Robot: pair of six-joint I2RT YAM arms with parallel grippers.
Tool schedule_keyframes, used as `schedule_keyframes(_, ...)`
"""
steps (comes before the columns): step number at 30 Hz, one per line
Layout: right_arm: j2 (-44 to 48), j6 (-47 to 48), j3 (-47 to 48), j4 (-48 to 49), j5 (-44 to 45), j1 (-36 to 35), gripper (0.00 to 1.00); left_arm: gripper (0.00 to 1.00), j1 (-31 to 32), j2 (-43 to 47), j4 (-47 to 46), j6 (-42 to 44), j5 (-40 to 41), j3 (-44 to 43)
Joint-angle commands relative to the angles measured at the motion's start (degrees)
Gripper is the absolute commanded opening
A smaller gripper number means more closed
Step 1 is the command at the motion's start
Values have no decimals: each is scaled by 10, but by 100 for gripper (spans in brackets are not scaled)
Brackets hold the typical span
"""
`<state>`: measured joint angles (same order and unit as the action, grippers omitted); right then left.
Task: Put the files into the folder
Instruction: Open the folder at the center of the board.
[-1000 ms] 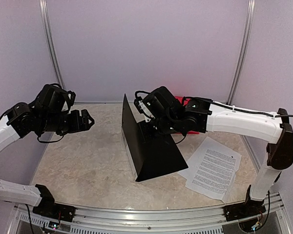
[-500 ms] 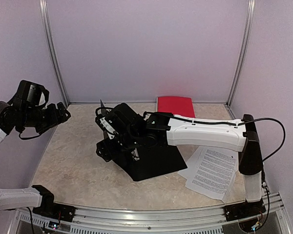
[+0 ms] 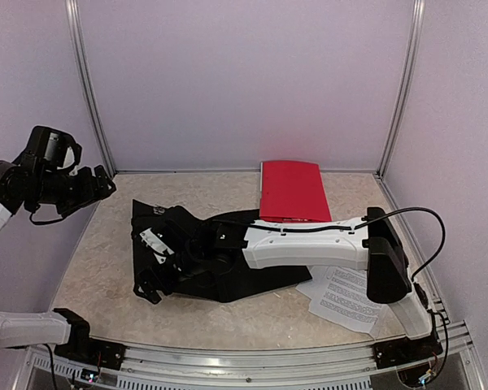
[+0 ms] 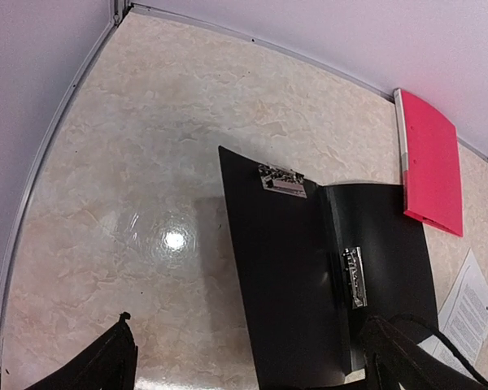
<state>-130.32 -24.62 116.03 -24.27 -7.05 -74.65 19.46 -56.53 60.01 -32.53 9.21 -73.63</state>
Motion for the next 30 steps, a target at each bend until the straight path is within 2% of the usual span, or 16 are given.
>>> schedule_keyframes(1, -14, 12, 2, -4, -22, -9, 99, 93, -5, -20, -3, 22, -47, -5)
schedule_keyframes(5, 24, 28, -45, 5, -12, -10, 99, 93, -4, -43, -29, 25, -88, 21)
schedule_keyframes(9, 79, 41, -113, 29, -20, -12, 99, 92, -4, -76, -82, 20, -169, 59)
schedule_keyframes(12, 106, 46, -152, 37, -29, -21, 99, 90, 8, -111, -117, 17, -191, 78)
schedule_keyframes(18, 172, 30, -217, 28, 62, -26, 98, 85, 35, -183, -157, 14, -198, 96)
schedule_keyframes(22, 208, 12, -252, 27, 105, -5, 93, 78, 39, -224, -173, 10, -206, 100)
schedule_keyframes(30, 237, -3, -330, 57, 135, 85, 77, 67, 38, -286, -209, -7, -196, 132)
